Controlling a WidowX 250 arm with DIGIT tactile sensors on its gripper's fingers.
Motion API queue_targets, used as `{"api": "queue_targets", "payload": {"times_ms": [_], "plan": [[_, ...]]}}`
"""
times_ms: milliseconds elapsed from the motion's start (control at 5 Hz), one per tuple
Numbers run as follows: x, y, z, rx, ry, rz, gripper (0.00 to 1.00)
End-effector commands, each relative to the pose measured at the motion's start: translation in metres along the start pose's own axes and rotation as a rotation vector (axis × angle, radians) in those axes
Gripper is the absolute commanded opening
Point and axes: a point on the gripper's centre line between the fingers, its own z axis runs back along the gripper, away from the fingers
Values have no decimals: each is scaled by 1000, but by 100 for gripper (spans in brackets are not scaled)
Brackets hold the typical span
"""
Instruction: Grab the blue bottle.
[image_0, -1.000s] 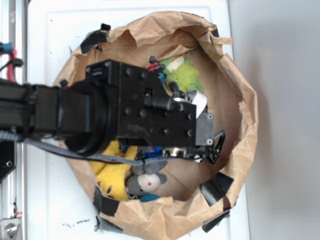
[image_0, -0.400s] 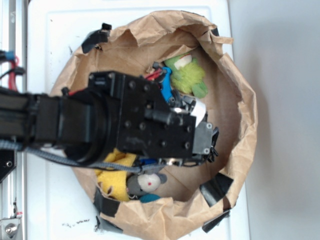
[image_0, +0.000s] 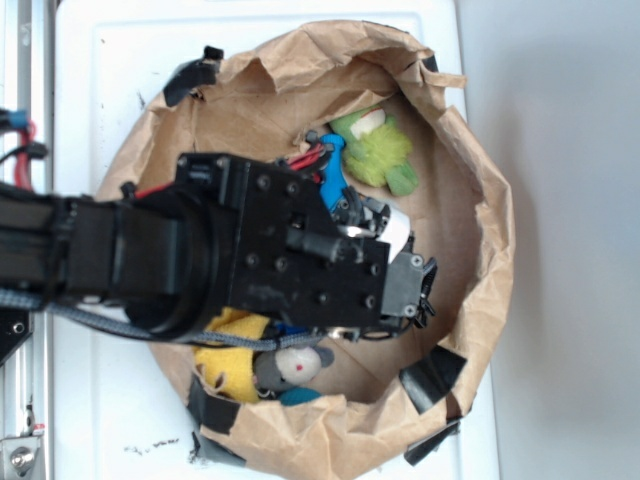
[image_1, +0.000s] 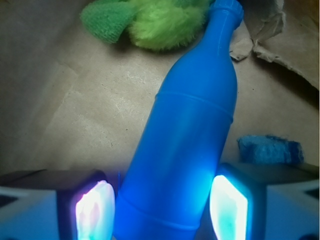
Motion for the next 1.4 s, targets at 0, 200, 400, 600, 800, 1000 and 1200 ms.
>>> {"api": "queue_targets", "payload": {"times_ms": [0, 200, 400, 600, 800, 1000, 1200], "plan": [[10, 14, 16, -7, 39, 17, 0], [20, 19, 33, -34, 65, 34, 0], [24, 22, 44, -57, 87, 35, 0], [26, 24, 52, -78, 100, 32, 0], [28, 24, 55, -88, 107, 36, 0], [30, 21, 53, -88, 104, 29, 82], [37, 19, 47, -93, 89, 36, 100]]}}
